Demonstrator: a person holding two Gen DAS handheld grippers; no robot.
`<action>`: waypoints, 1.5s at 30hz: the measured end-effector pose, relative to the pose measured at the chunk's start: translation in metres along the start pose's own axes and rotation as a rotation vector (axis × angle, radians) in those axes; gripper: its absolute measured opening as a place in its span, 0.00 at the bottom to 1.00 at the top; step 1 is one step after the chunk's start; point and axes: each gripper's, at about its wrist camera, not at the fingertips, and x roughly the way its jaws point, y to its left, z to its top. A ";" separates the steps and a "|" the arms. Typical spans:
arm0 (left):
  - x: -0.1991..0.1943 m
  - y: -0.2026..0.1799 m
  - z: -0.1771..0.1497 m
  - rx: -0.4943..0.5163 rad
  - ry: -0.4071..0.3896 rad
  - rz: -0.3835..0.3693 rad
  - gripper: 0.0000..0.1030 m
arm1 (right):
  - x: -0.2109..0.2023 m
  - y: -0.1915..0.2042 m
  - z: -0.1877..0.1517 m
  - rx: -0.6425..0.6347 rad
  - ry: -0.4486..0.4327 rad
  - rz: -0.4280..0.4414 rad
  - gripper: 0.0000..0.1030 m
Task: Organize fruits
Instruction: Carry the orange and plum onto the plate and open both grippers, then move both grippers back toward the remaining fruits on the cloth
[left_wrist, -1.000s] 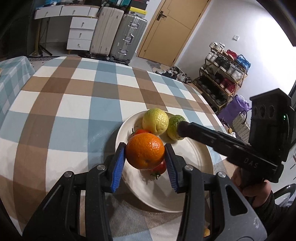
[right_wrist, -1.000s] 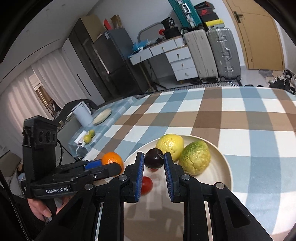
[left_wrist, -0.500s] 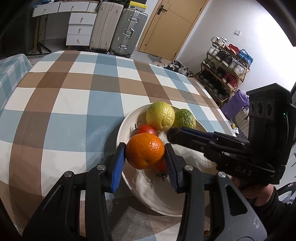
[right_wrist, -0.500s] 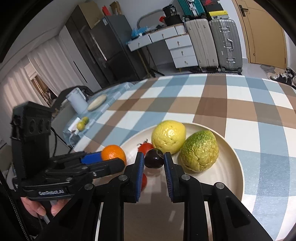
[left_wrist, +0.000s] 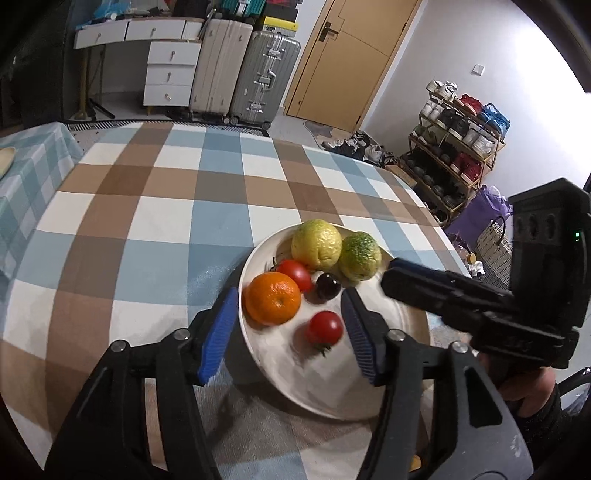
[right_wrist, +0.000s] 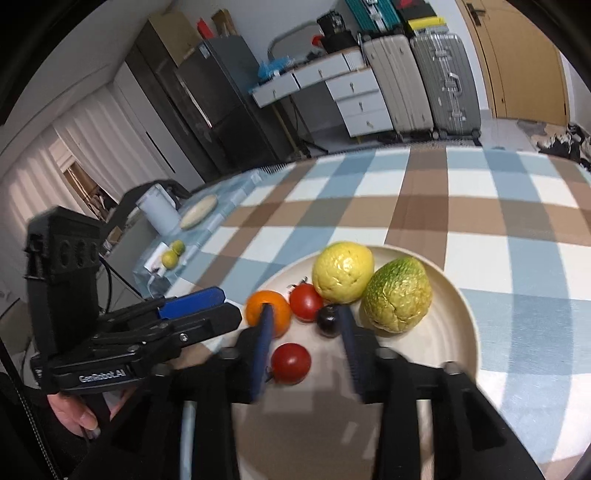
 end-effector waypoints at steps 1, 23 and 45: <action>-0.005 -0.002 -0.002 0.001 -0.004 0.003 0.57 | -0.007 0.001 -0.001 0.001 -0.016 0.001 0.48; -0.124 -0.081 -0.059 0.089 -0.118 0.023 0.84 | -0.156 0.043 -0.064 -0.014 -0.256 -0.061 0.76; -0.186 -0.097 -0.136 0.063 -0.176 0.022 0.99 | -0.192 0.095 -0.151 -0.103 -0.305 -0.111 0.99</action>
